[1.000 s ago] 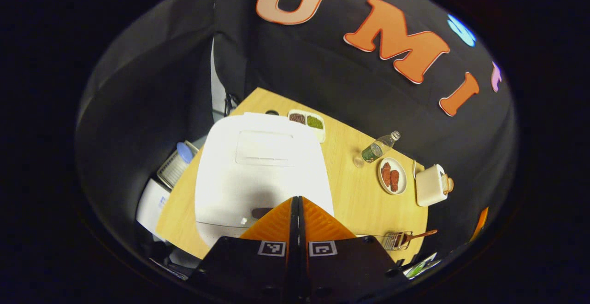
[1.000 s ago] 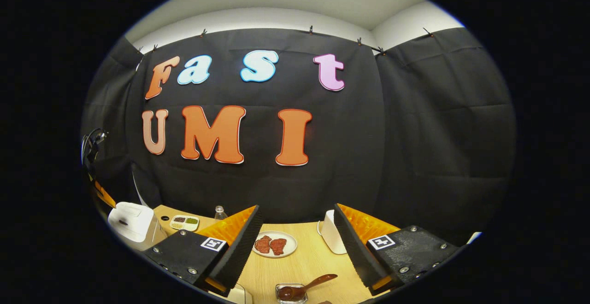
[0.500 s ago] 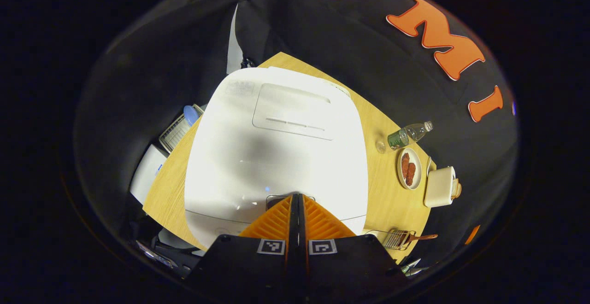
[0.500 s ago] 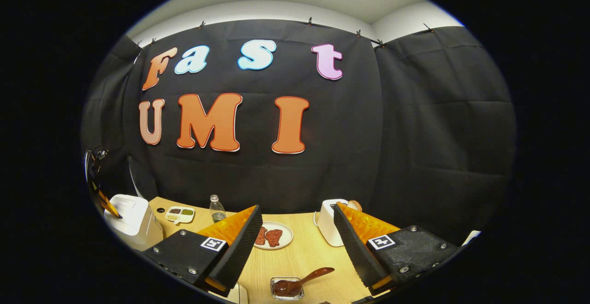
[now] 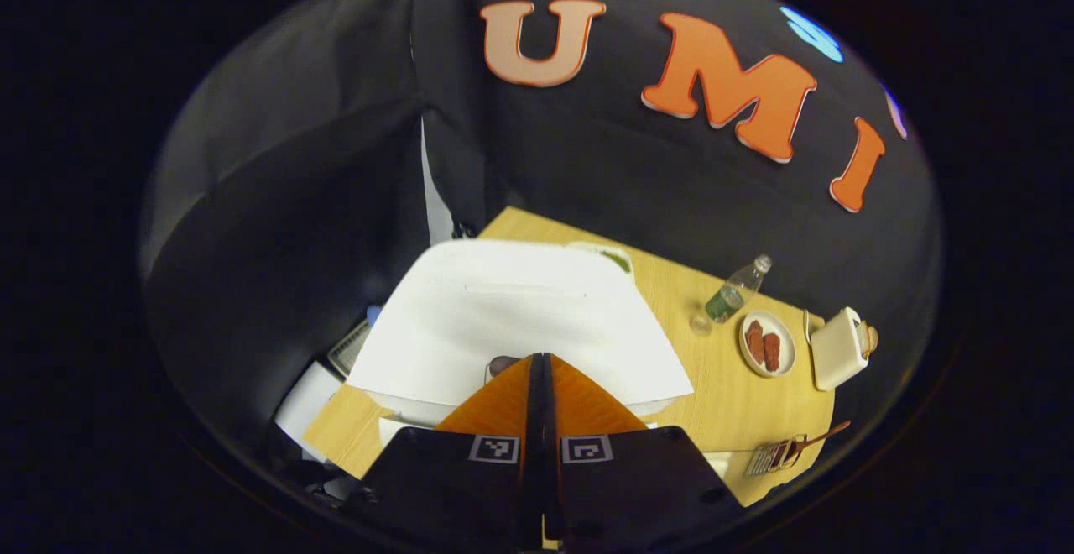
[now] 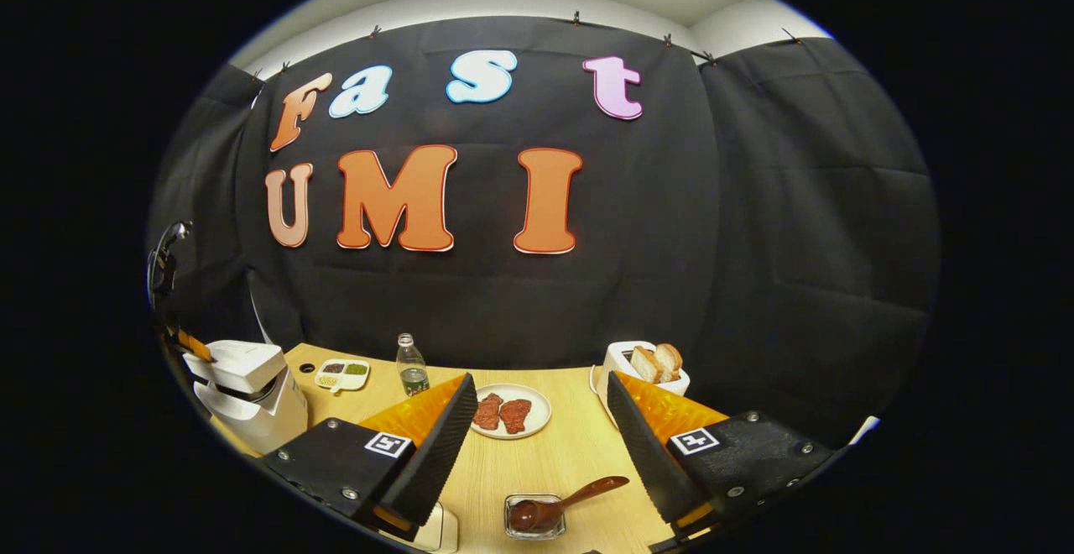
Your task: Close the left gripper, press the button to open the rice cooker; take a wooden spoon from the chopstick holder with the right hand, scoop a spoonful of rice and pour it into the rice cooker, then put the wooden spoon back into the chopstick holder.
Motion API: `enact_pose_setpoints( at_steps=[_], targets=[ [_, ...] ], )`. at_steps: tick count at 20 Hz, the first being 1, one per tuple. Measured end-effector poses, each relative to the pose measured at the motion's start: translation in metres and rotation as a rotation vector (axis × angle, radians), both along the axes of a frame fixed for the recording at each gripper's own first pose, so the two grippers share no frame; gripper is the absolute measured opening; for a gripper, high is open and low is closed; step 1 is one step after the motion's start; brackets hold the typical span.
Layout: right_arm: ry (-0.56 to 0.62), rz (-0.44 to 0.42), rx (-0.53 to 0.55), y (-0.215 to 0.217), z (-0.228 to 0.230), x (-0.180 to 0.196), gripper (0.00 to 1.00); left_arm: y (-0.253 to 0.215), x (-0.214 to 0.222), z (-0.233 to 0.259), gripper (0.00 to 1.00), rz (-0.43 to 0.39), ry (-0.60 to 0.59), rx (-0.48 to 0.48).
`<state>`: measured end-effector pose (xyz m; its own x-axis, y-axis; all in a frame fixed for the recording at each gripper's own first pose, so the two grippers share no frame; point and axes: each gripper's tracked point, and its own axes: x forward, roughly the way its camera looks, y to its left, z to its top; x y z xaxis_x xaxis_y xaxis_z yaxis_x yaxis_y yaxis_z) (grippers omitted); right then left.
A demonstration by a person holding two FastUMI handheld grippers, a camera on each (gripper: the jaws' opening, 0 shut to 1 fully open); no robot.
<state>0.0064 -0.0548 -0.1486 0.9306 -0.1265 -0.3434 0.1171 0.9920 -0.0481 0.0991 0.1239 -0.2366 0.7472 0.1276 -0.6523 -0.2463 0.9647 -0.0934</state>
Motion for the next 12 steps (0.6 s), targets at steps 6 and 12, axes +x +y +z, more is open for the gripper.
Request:
enact_pose_setpoints(
  at_steps=[6,12],
  targets=[
    [0.018,0.033,0.024,0.006,-0.010,0.004,0.96,-0.014,-0.003,0.088,0.05,-0.010,-0.274,0.095],
    [0.076,0.016,0.066,-0.007,-0.041,-0.006,0.96,-0.056,-0.038,0.142,0.05,-0.075,-0.464,0.161]
  ],
)
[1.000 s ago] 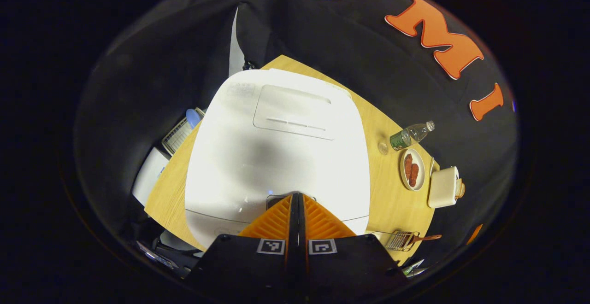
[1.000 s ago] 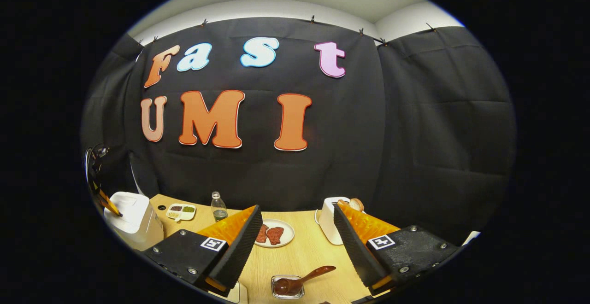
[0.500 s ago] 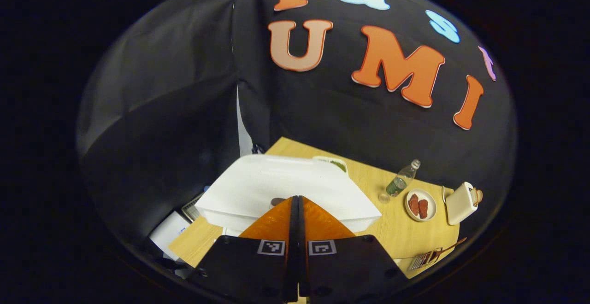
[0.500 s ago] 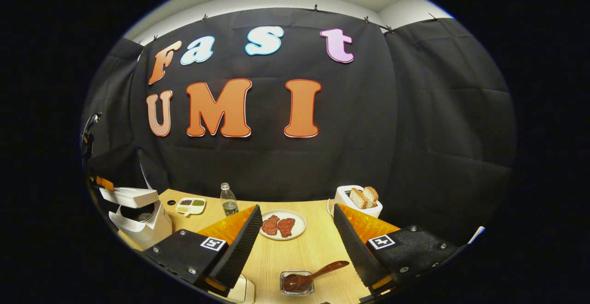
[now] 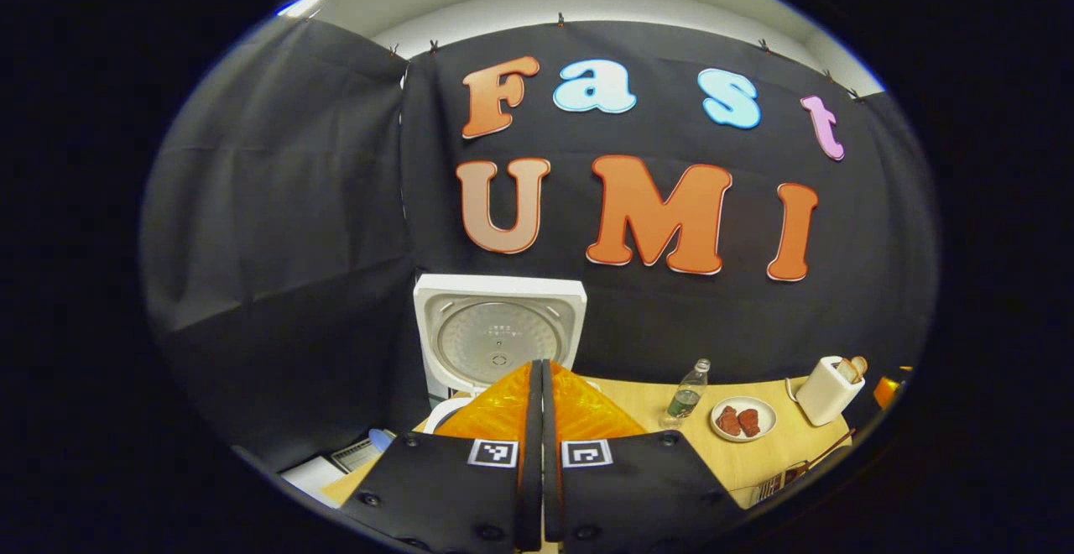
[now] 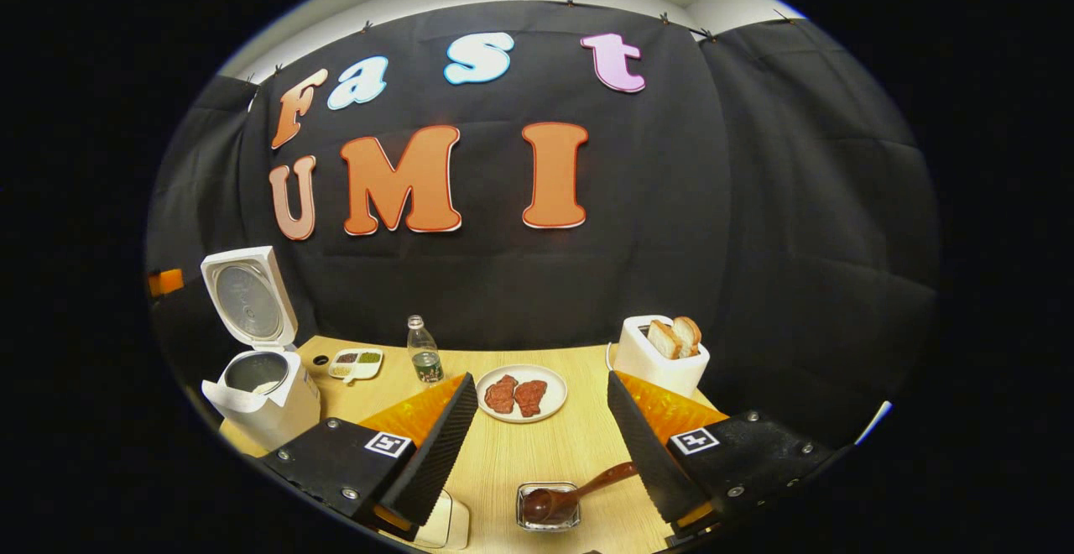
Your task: Close the left gripper, press the button to open the rice cooker; take a wooden spoon from the chopstick holder with the right hand, scoop a spoonful of rice and pour it into the rice cooker, then put the wooden spoon back into the chopstick holder.
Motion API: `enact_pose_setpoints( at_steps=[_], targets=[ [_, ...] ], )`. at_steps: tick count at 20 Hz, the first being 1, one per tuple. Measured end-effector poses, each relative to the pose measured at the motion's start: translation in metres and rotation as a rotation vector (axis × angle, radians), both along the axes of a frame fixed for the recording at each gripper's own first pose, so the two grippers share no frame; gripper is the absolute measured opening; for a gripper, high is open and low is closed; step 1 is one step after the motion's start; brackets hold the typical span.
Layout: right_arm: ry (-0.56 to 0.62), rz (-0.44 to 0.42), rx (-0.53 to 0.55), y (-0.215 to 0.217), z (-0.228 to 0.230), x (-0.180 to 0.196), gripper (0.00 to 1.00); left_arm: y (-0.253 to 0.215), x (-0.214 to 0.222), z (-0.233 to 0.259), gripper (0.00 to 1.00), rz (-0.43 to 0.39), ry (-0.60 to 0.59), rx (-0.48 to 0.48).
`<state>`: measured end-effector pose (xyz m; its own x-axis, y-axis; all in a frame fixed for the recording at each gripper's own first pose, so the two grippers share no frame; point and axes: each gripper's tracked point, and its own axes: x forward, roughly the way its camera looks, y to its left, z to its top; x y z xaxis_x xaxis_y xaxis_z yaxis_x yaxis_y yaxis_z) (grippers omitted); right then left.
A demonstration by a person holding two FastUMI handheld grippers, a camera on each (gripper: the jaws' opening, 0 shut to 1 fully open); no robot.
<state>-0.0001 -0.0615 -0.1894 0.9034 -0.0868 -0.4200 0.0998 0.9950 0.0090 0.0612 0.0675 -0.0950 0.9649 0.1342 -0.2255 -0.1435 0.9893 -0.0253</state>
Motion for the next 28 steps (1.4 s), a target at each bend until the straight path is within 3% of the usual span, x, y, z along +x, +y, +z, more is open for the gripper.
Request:
enact_pose_setpoints(
  at_steps=[3,5,9,14,21,24,26,28],
  targets=[
    [0.025,-0.007,0.021,-0.007,-0.013,-0.004,0.96,-0.017,-0.016,0.007,0.06,-0.011,-0.028,-0.003],
    [0.040,-0.012,0.028,-0.014,-0.022,-0.006,0.96,-0.029,-0.024,0.017,0.13,-0.021,-0.064,-0.009],
    [0.075,-0.017,0.065,-0.029,-0.042,-0.011,0.96,-0.051,-0.043,0.023,0.54,-0.021,-0.114,0.013],
    [0.152,-0.030,0.124,-0.048,-0.082,-0.018,0.96,-0.074,-0.068,0.019,0.89,-0.008,-0.133,0.078],
    [0.294,-0.104,0.218,-0.072,-0.157,-0.034,0.95,-0.092,-0.099,0.012,0.89,0.026,-0.106,0.127],
    [0.369,-0.129,0.313,-0.065,-0.185,-0.036,0.94,-0.096,-0.106,0.006,0.90,0.043,-0.086,0.140],
    [0.394,-0.163,0.396,-0.057,-0.197,-0.035,0.87,-0.096,-0.110,0.006,0.91,0.054,-0.080,0.150],
    [0.401,-0.196,0.452,-0.053,-0.205,-0.032,0.72,-0.097,-0.114,0.004,0.90,0.059,-0.074,0.159]
  ],
)
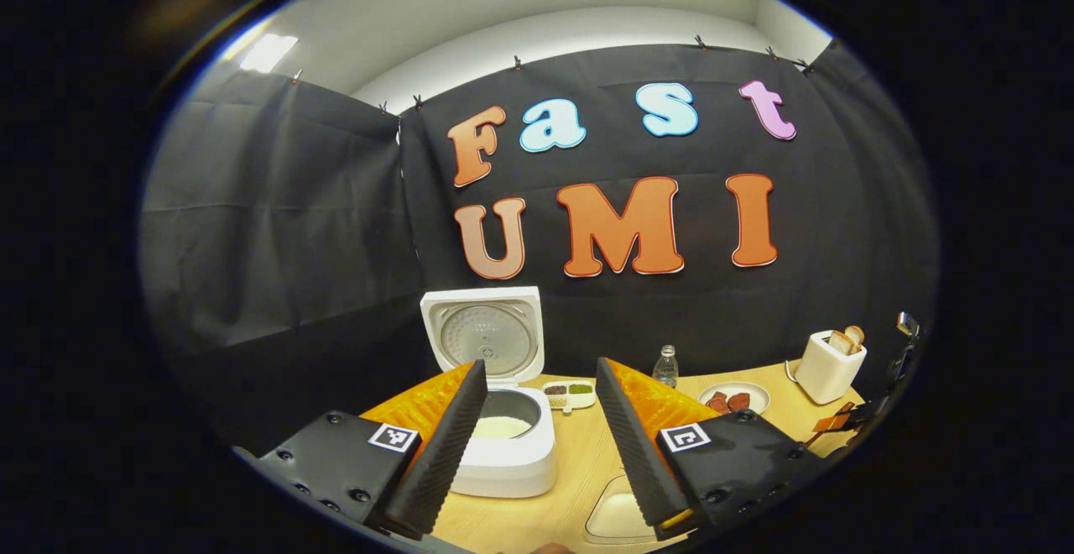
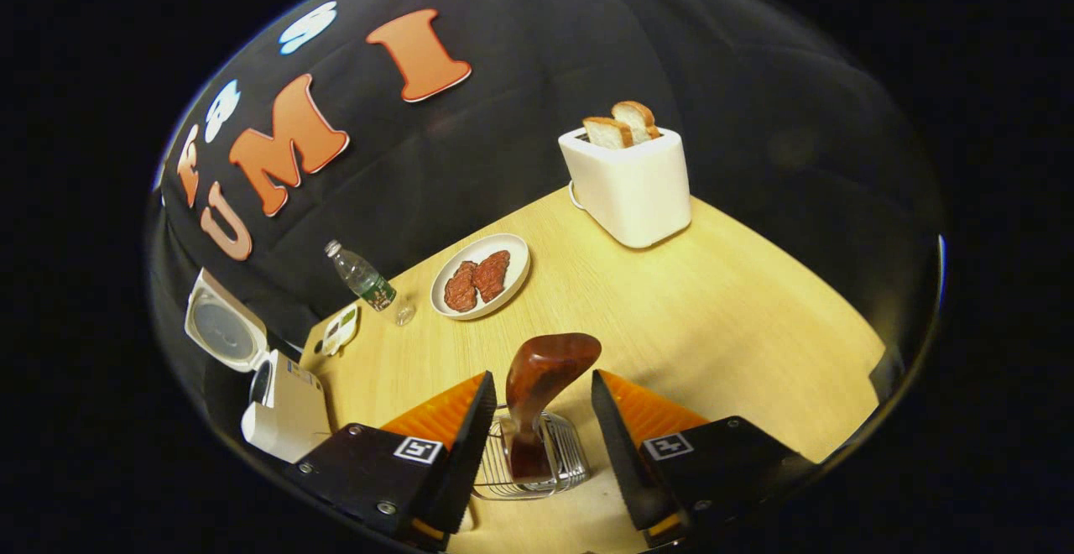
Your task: Close the left gripper, press the button to open the rice cooker; take a wooden spoon from the chopstick holder with the right hand, scoop a spoonful of rice and pour it into the rice cooker, then put the wooden spoon back into the chopstick holder.
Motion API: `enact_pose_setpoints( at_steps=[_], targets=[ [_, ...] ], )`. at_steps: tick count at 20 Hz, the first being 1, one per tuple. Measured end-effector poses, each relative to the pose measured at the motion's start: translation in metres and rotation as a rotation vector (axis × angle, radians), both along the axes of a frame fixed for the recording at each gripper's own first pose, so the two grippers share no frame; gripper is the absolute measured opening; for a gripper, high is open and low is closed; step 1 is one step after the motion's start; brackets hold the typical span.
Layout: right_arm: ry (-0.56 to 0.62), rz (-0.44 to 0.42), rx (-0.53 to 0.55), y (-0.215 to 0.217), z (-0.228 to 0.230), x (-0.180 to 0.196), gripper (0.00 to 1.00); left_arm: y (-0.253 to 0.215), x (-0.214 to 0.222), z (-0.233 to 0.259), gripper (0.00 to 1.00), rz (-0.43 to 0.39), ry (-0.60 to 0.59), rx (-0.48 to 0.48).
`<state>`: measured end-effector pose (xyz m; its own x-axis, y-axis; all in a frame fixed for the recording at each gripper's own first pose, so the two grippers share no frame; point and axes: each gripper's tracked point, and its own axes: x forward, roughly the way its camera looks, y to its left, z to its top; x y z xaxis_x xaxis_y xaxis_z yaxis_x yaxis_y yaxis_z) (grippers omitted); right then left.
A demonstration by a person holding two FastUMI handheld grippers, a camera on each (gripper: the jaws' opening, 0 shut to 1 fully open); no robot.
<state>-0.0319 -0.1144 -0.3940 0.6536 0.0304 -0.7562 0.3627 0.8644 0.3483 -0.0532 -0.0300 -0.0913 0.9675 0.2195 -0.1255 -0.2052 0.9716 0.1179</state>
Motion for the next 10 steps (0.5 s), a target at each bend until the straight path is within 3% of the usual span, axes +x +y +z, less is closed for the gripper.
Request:
enact_pose_setpoints(
  at_steps=[1,2,3,4,7,9,10],
  targets=[
    [0.004,-0.020,0.018,0.002,-0.004,0.002,0.60,-0.001,0.000,-0.001,0.92,0.002,0.006,0.006],
    [0.002,-0.043,0.038,0.003,-0.005,0.006,0.55,-0.001,-0.002,-0.004,0.88,0.003,0.013,0.011],
    [-0.003,-0.062,0.055,0.005,-0.004,0.007,0.39,0.000,-0.002,-0.005,0.89,0.007,0.018,0.015],
    [-0.006,-0.075,0.067,0.009,-0.004,0.008,0.40,0.000,-0.002,-0.006,0.90,0.007,0.020,0.014],
    [-0.008,-0.085,0.070,0.013,-0.002,0.005,0.22,0.001,-0.001,-0.009,0.88,0.012,0.017,0.002],
    [-0.005,-0.112,0.076,0.011,-0.001,0.002,0.15,0.003,-0.004,-0.015,0.94,0.010,0.021,-0.004],
    [-0.005,-0.123,0.073,0.011,0.002,0.001,0.18,0.006,-0.002,-0.017,0.94,0.005,0.026,-0.007]
  ],
)
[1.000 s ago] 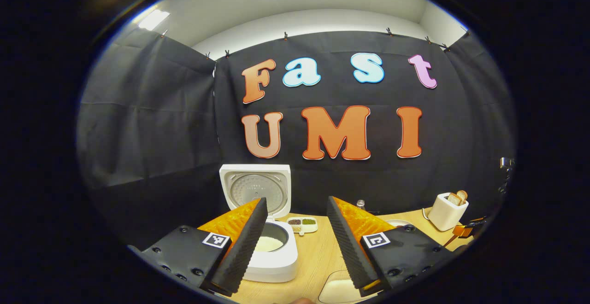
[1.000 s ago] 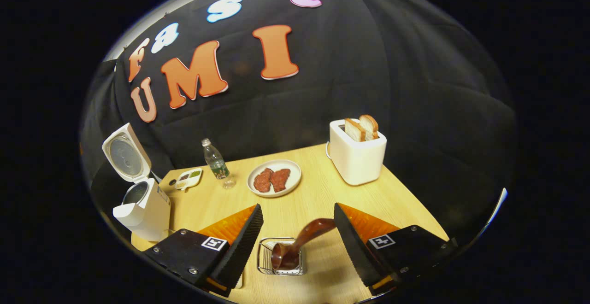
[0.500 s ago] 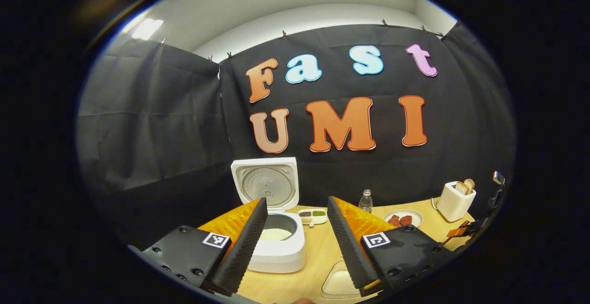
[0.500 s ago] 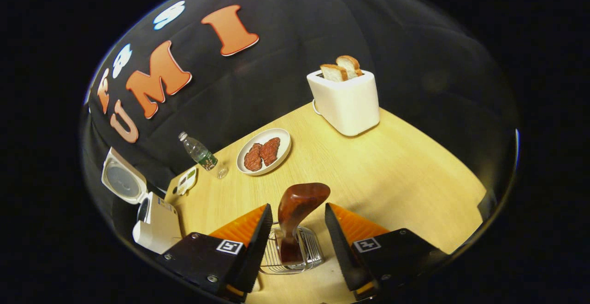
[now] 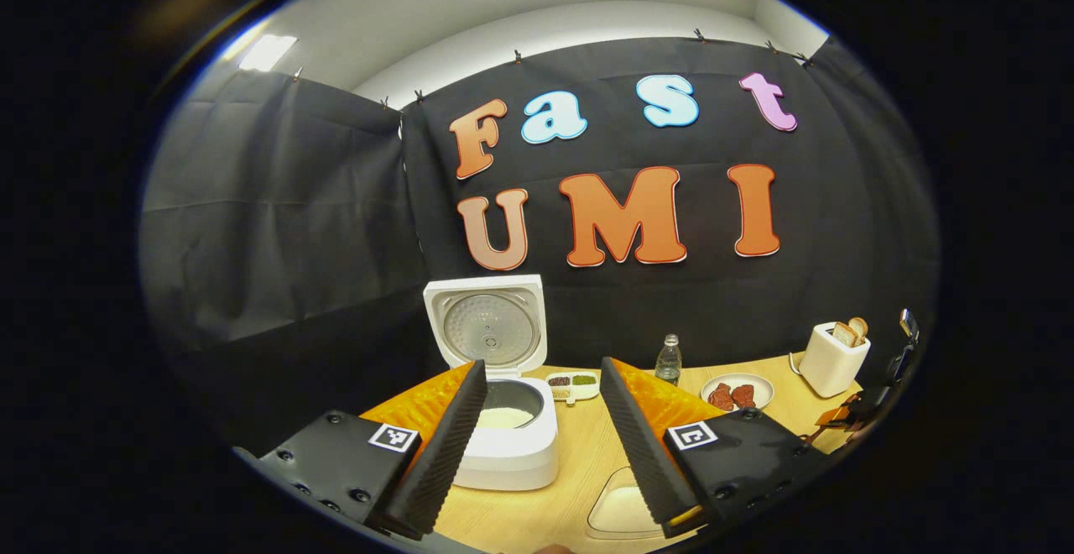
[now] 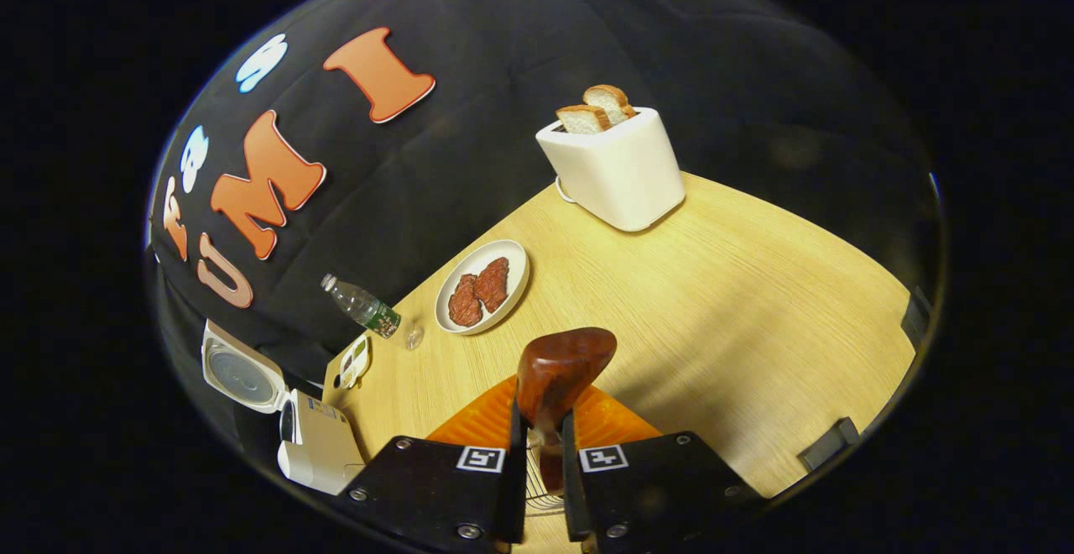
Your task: Close the left gripper, press the button to open the rice cooker; take a wooden spoon from the chopstick holder with the right hand, scoop a spoonful of rice and pour it into the rice cooker, then put the wooden spoon back into the chopstick holder.
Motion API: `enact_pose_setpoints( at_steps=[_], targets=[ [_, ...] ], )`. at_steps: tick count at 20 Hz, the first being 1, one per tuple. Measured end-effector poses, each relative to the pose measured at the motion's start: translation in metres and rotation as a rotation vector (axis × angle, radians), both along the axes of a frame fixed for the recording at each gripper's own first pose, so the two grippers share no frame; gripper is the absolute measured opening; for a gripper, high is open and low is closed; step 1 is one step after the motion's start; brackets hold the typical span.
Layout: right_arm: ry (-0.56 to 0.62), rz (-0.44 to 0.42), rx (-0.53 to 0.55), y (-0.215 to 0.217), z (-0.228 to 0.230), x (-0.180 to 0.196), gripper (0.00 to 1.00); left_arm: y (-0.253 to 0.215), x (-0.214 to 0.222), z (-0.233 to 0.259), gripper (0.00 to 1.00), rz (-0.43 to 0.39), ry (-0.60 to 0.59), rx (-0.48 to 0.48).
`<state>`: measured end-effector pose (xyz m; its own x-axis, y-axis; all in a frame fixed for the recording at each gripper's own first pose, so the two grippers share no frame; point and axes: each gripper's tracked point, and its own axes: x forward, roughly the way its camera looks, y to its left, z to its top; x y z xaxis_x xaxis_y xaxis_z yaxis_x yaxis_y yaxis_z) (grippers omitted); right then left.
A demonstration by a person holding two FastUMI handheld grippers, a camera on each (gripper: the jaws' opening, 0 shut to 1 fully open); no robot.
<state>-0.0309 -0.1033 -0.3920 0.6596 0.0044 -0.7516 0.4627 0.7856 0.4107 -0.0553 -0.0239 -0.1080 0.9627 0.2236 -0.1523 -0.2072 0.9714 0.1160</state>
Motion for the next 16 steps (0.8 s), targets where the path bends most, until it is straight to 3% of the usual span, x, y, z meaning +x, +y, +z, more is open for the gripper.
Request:
enact_pose_setpoints(
  at_steps=[5,11,15,16],
  targets=[
    [-0.051,-0.008,-0.079,0.005,0.021,-0.004,0.14,0.021,0.015,0.001,0.93,-0.027,-0.003,-0.006],
    [-0.179,0.037,-0.248,0.014,0.094,0.003,0.14,0.062,0.025,-0.006,0.93,-0.026,0.006,-0.057],
    [-0.259,0.081,-0.219,0.056,0.140,0.007,0.14,0.097,0.028,-0.015,0.93,-0.007,0.019,-0.078],
    [-0.272,0.100,-0.196,0.071,0.148,0.007,0.14,0.106,0.028,-0.016,0.88,-0.001,0.020,-0.085]
  ],
)
